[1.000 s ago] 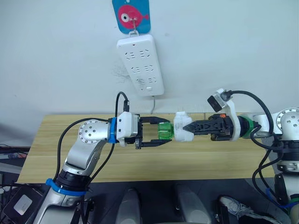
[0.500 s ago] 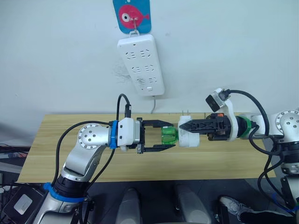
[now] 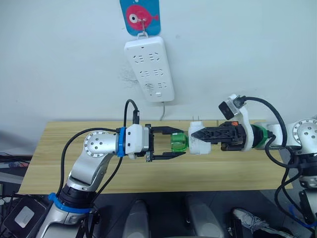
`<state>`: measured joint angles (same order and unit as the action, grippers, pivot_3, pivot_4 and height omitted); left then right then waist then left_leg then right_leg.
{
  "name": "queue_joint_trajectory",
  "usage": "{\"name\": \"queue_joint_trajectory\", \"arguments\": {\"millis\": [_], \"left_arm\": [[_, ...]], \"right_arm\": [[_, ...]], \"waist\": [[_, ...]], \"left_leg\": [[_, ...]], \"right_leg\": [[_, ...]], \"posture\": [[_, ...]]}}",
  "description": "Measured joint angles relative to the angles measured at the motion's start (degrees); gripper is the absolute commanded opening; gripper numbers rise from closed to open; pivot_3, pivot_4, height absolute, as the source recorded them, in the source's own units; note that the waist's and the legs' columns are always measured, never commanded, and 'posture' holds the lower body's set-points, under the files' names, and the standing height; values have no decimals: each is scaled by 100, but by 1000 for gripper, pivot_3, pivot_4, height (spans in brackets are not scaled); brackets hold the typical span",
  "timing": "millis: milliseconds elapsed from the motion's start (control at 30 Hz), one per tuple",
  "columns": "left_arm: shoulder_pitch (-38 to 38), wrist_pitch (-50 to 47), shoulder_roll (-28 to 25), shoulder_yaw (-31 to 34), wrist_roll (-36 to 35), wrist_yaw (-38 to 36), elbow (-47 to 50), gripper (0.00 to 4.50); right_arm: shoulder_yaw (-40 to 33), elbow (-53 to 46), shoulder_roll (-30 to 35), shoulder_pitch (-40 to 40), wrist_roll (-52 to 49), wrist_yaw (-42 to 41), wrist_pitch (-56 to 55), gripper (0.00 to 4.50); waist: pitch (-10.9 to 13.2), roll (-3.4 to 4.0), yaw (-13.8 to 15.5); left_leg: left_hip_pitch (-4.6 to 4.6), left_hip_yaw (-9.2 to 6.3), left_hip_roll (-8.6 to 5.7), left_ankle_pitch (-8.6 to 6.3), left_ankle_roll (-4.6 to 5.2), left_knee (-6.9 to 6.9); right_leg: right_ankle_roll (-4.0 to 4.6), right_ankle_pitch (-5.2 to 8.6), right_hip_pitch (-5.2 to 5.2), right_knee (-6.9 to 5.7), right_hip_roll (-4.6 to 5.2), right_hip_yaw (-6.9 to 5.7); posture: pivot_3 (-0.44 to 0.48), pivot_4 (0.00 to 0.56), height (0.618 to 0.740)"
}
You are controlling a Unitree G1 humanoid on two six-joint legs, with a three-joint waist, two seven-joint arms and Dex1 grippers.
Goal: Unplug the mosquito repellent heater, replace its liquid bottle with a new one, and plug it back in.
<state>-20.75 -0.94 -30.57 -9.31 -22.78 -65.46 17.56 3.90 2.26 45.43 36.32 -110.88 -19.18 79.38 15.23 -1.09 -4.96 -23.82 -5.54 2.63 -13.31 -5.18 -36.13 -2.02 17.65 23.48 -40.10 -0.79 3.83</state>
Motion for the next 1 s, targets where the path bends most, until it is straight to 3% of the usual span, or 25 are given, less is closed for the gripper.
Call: {"name": "queue_joint_trajectory", "arguments": {"millis": [333,533,700,800,1000], "left_arm": [[37,8,-3,17,-54,37,7,2262],[27,108,-14,36,-86,3,-9,2262],[44,36,-28,44,-91,21,10,2262],[-50,-1058,-175,43,-557,180,165,2262],[-1227,-4793,-782,56,-2631,95,-335,2262]], "right_arm": [[41,-130,108,-109,-2,-116,-32,4500],[129,-131,97,-136,-1,-60,-107,3107],[177,-130,95,-135,1,-35,-156,3108],[192,-129,96,-135,13,18,-208,3106],[330,-237,83,-134,93,72,-270,3019]], "waist": [[2,-1,-1],[3,-1,-2],[5,-1,-1],[8,-2,-3],[19,-3,-21]], "left_leg": [[-1,2,0,0,0,0],[-1,1,0,0,0,0],[-1,1,0,0,0,0],[-1,-4,0,0,0,0],[-4,-16,-1,0,1,0]], "right_leg": [[-3,-2,0,4,0,2],[-3,-2,0,4,0,1],[-3,-2,0,4,0,2],[-4,-2,0,3,0,-2],[-6,-2,-2,7,-3,-14]], "posture": [[-134,267,740],[-130,268,740],[-131,267,740],[-129,267,740],[-129,266,740]]}}
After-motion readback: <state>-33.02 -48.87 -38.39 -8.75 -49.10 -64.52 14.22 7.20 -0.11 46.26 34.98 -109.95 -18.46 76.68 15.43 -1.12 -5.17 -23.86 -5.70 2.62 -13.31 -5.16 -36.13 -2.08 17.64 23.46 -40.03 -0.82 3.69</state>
